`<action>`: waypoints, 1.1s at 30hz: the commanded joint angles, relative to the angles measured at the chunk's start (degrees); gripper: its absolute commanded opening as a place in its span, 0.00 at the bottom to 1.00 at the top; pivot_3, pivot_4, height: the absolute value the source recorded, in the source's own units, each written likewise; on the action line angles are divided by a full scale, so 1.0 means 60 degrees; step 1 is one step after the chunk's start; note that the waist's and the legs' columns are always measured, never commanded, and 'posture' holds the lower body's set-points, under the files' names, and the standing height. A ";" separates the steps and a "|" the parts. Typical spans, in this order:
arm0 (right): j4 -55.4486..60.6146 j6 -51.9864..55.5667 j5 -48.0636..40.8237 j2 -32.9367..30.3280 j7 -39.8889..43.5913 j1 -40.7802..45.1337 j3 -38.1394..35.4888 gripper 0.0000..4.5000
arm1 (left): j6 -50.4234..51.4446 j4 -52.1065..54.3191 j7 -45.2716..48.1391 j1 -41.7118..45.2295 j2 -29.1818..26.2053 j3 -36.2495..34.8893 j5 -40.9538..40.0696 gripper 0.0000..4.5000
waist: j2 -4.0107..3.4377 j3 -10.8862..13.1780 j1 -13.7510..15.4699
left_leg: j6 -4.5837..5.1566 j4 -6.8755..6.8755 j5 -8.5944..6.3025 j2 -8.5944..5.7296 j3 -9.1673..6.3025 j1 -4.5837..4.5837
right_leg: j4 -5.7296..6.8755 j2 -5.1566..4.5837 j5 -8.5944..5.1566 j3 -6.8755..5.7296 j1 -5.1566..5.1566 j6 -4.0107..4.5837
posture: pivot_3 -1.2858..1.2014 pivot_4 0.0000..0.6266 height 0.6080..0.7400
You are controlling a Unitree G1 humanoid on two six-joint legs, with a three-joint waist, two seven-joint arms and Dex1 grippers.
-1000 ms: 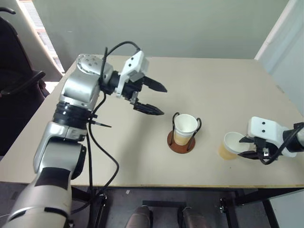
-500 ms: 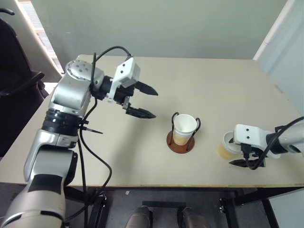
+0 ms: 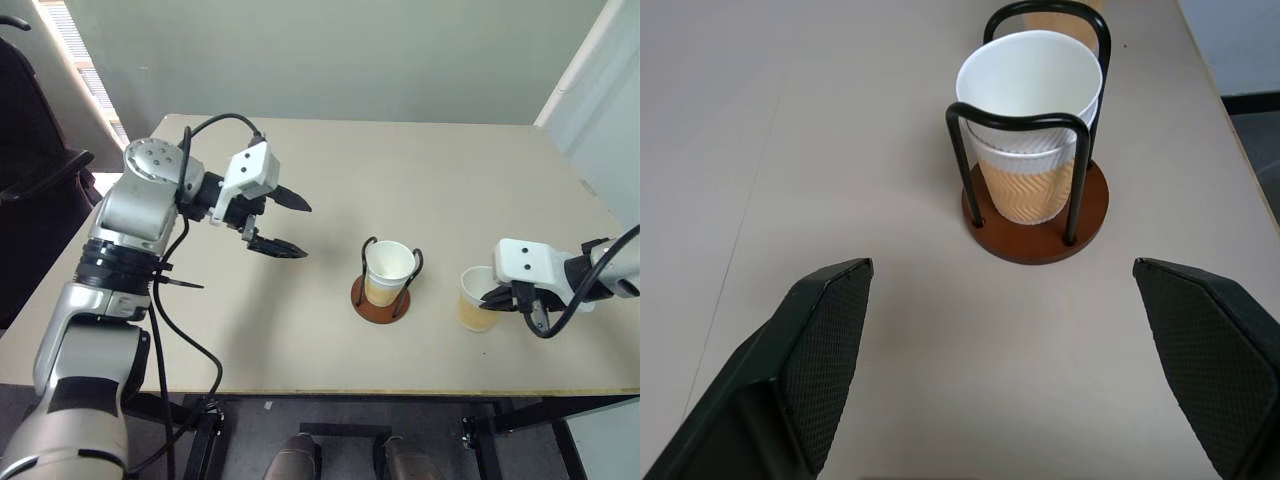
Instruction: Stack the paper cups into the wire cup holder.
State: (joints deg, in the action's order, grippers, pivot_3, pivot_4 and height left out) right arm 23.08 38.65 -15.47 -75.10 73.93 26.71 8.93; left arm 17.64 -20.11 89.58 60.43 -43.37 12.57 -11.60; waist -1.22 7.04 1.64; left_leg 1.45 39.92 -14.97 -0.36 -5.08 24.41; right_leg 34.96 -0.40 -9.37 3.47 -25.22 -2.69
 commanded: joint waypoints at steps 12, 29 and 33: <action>-0.0019 0.1904 -0.1866 0.0700 0.0778 0.4517 -0.0668 0.00 | -0.0135 0.0364 0.0396 -0.0117 -0.0201 -0.0238 -0.0211 1.00 | -0.0004 0.0002 -0.0100 | -0.0003 -0.0030 -0.0004 0.0001 0.0001 0.0001 | 0.0009 0.0009 -0.0015 0.0006 -0.0030 0.0025 | 0.52 0.24 1.00; -0.0392 0.1714 -0.1313 0.2785 0.0353 0.6153 0.0951 0.00 | 0.0160 0.0693 0.0229 -0.0191 -0.0227 -0.0221 -0.0376 1.00 | -0.0003 0.0002 -0.0077 | -0.0120 -0.0135 0.0065 0.0004 -0.0026 0.0034 | 0.0010 0.0003 -0.0039 -0.0015 -0.0108 0.0061 | 0.52 0.24 1.00; -0.0259 0.1611 -0.1264 0.2973 0.0353 0.5909 0.1116 0.00 | 0.0207 0.0749 0.0196 -0.0223 -0.0245 -0.0240 -0.0386 1.00 | -0.0002 0.0001 -0.0101 | -0.0120 -0.0136 0.0065 0.0005 -0.0026 0.0033 | 0.0010 0.0004 -0.0039 -0.0015 -0.0106 0.0061 | 0.52 0.24 1.00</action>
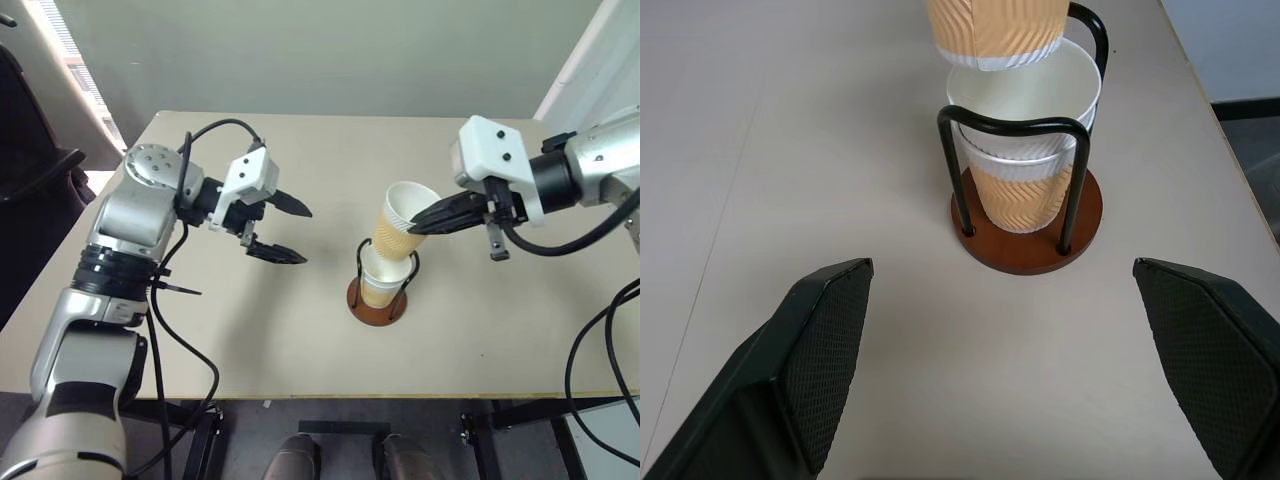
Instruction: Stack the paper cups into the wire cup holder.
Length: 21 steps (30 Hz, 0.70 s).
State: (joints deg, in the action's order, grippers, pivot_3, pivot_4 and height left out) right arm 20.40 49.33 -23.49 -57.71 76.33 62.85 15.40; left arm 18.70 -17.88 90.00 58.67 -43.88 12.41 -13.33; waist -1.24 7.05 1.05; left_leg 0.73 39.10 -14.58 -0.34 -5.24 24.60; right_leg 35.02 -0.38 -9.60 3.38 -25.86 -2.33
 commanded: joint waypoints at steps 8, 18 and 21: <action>0.0530 -0.0105 0.0049 0.0401 -0.0163 -0.0460 0.0163 0.00 | 0.0036 0.0396 0.0077 0.0079 -0.0146 -0.0211 -0.0076 1.00 | 0.0000 0.0000 -0.0012 | 0.0006 0.0005 0.0000 0.0000 -0.0001 -0.0002 | 0.0011 0.0000 0.0001 -0.0001 0.0001 0.0001 | 0.52 0.24 1.00; 0.0284 -0.0215 0.0358 0.0765 -0.0652 -0.0290 0.0073 0.66 | -0.0002 0.0302 0.0038 0.0118 -0.0186 -0.0237 -0.0028 1.00 | 0.0000 0.0000 -0.0025 | 0.0006 0.0006 0.0000 0.0000 -0.0001 -0.0003 | 0.0011 -0.0001 0.0002 -0.0002 0.0001 0.0002 | 0.52 0.24 1.00; 0.0205 -0.0155 0.0279 0.0620 -0.0675 -0.0215 -0.0211 0.89 | -0.0005 0.0320 0.0024 0.0062 -0.0254 -0.0270 -0.0025 1.00 | 0.0000 0.0000 -0.0026 | 0.0005 0.0005 0.0000 0.0000 -0.0001 -0.0003 | 0.0011 -0.0001 0.0002 -0.0001 0.0000 0.0002 | 0.52 0.24 1.00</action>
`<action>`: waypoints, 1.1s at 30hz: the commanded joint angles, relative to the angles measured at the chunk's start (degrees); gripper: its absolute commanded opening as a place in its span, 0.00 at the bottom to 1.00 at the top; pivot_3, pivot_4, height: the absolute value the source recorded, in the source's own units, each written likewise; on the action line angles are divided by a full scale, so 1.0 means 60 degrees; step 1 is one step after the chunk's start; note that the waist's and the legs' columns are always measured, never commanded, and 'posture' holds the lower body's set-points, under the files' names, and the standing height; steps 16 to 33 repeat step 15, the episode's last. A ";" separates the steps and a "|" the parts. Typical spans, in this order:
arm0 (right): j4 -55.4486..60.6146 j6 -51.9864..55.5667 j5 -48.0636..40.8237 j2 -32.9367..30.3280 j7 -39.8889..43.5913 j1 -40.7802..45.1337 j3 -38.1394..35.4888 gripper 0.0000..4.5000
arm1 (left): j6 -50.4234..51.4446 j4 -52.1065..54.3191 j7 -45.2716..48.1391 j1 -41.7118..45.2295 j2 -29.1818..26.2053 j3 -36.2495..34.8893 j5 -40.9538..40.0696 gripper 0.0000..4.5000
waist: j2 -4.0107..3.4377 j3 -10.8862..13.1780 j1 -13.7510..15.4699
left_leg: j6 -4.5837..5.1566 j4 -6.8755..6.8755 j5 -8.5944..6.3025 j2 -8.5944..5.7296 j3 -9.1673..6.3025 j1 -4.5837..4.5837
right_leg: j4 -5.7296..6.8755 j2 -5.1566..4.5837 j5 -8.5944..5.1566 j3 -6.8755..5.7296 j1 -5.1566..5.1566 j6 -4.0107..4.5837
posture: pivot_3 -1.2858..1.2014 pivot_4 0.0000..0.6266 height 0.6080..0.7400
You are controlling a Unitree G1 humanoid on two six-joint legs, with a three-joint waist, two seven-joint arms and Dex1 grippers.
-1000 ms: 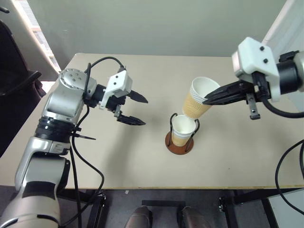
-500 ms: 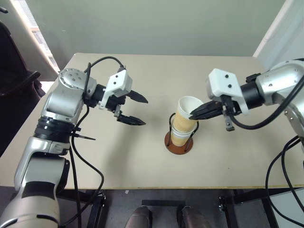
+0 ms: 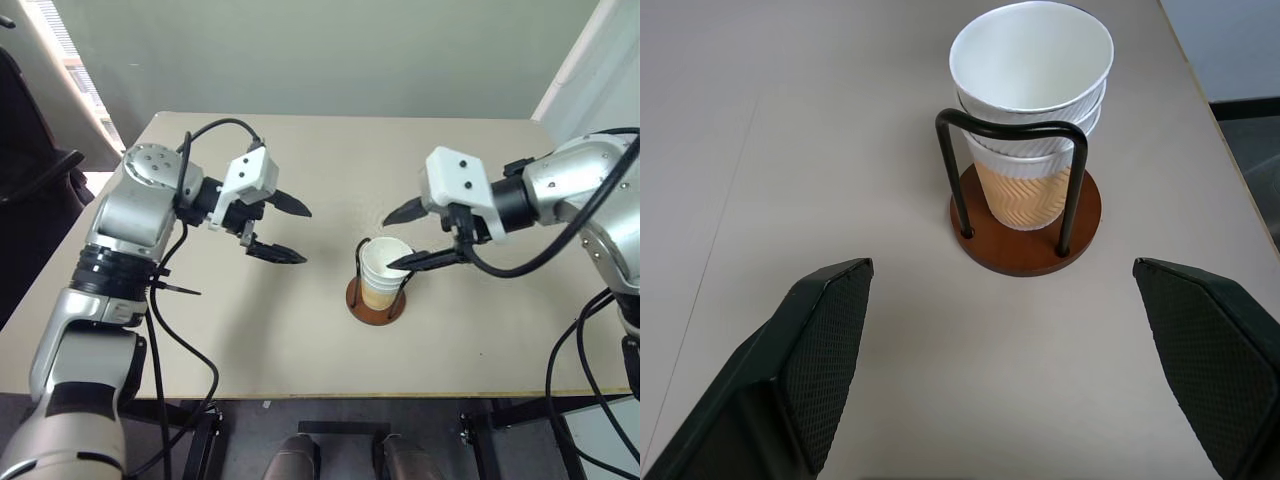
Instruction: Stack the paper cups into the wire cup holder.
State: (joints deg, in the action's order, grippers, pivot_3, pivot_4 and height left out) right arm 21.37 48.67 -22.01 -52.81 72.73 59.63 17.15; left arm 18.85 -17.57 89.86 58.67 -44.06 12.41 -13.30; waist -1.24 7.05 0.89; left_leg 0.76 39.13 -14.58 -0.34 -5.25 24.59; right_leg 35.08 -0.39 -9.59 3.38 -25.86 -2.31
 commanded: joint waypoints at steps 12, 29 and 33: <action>0.0410 0.1499 -0.0890 -0.1655 -0.1087 -0.2463 -0.2839 0.99 | 0.0381 -0.0291 -0.1030 -0.0921 -0.1569 -0.1340 0.0023 1.00 | 0.0002 -0.0001 -0.0009 | -0.0050 -0.0008 0.0022 0.0001 0.0004 -0.0004 | 0.0001 0.0002 -0.0009 0.0003 0.0002 0.0008 | 0.52 0.24 1.00; 0.0256 0.1500 -0.0897 -0.1729 -0.1388 -0.2940 -0.3015 0.99 | 0.0528 -0.0150 -0.1335 -0.1564 -0.1820 -0.1677 -0.0069 1.00 | 0.0002 -0.0001 -0.0025 | -0.0047 -0.0011 0.0022 0.0001 0.0007 -0.0018 | 0.0025 0.0002 -0.0009 0.0009 0.0000 0.0008 | 0.52 0.24 1.00; 0.0256 0.1500 -0.0897 -0.1729 -0.1388 -0.2940 -0.3015 0.99 | 0.0528 -0.0150 -0.1335 -0.1564 -0.1820 -0.1677 -0.0069 1.00 | 0.0002 -0.0001 -0.0025 | -0.0047 -0.0011 0.0022 0.0001 0.0007 -0.0018 | 0.0025 0.0002 -0.0009 0.0009 0.0000 0.0008 | 0.52 0.24 1.00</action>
